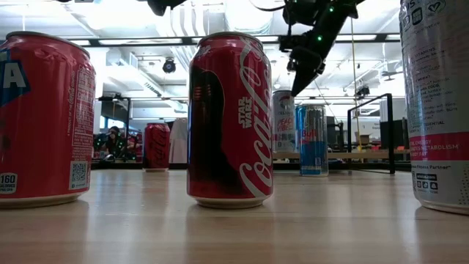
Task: Place canned beverage on shelf
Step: Put the white and pink soda can on the shelf
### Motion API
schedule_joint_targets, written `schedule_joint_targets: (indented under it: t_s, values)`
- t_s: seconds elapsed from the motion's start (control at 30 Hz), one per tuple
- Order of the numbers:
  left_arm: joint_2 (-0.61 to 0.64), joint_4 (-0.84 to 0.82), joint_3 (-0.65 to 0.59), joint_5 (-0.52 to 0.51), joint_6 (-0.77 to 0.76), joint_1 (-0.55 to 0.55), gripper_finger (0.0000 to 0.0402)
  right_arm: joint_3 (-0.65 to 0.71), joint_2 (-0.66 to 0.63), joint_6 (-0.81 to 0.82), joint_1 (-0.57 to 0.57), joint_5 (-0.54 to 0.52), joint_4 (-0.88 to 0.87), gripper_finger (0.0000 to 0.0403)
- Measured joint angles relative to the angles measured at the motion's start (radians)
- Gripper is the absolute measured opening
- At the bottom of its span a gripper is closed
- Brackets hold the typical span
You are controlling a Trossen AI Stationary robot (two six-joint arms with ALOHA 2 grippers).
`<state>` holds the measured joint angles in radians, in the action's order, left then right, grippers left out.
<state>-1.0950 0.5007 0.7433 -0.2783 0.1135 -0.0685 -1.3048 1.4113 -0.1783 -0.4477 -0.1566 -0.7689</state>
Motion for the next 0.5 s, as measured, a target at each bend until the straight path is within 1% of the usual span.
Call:
schedule_joint_targets:
  t_s: [0.17,0.5]
  values:
    - [0.0,0.0,0.0,0.0,0.004,0.0,0.0333,0.0,0.008,-0.003,-0.003,-0.001,-0.002,0.0012]
    - [0.0,0.0,0.0,0.0,0.009,0.0,0.0333,0.0,0.052,-0.045,-0.01,-0.001,0.073,0.0012]
